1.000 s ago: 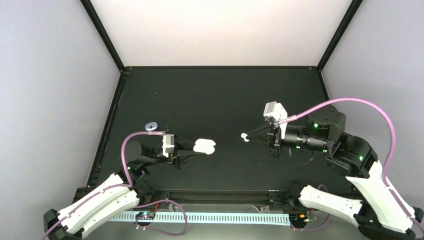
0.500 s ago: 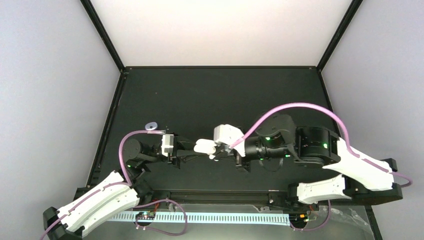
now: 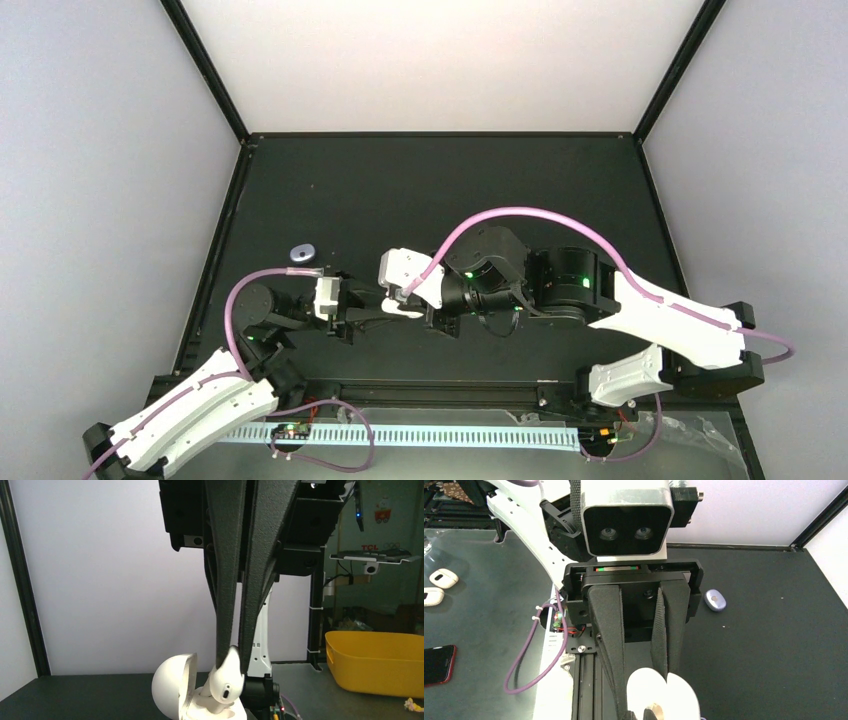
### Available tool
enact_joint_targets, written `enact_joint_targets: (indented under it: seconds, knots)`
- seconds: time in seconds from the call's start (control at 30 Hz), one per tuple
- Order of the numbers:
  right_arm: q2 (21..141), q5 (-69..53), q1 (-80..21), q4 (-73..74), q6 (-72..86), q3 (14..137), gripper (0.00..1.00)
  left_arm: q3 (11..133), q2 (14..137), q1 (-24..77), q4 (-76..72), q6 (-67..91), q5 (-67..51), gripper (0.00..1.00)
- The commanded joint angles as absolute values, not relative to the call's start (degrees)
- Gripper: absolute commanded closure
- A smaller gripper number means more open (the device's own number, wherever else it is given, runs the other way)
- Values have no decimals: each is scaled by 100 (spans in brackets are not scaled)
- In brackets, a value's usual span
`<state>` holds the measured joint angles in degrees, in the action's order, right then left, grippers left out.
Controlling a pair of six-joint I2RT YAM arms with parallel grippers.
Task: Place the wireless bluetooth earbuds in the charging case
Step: Place the earbud in the charging case.
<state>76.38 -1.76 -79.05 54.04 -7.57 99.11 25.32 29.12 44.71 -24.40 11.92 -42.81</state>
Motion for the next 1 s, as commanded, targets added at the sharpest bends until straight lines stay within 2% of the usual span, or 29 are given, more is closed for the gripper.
enact_joint_targets:
  seconds: [0.0, 0.97]
  knots:
    - [7671, -40, -7943, 5448, -869, 10168, 99, 2698, 2849, 4508, -2429, 1081, -4451, 98]
    - [7918, -43, -8016, 5607, -868, 10048, 99, 2749, 2826, 4580, -2586, 1196, -4527, 98]
